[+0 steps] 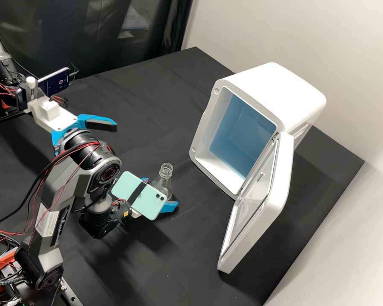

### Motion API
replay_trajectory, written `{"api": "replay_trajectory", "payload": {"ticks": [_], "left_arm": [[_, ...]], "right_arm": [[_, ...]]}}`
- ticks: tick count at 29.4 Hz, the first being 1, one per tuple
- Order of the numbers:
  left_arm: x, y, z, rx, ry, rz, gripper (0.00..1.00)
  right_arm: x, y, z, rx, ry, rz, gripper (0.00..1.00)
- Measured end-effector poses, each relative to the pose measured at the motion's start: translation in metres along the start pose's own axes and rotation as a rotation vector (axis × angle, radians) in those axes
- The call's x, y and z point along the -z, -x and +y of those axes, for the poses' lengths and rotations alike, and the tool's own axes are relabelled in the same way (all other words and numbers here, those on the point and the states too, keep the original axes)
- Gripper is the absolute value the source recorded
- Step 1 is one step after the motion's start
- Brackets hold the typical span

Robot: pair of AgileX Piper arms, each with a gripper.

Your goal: Take the flask out of the incubator

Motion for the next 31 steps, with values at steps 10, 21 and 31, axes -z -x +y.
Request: {"api": "replay_trajectory", "payload": {"ticks": [10, 21, 31], "left_arm": [[0.003, 0.0, 0.0006, -0.037, 0.014, 0.032, 1.0], [0.003, 0.0, 0.0006, -0.037, 0.014, 0.032, 1.0], [0.003, 0.0, 0.0006, -0.037, 0.014, 0.032, 1.0]], "right_arm": [[0.005, 0.012, 0.005, -0.019, 0.002, 0.015, 1.0], [0.013, 0.03, 0.012, -0.083, -0.007, 0.043, 1.0], [0.016, 0.044, 0.026, -0.173, -0.117, 0.088, 1.0]]}}
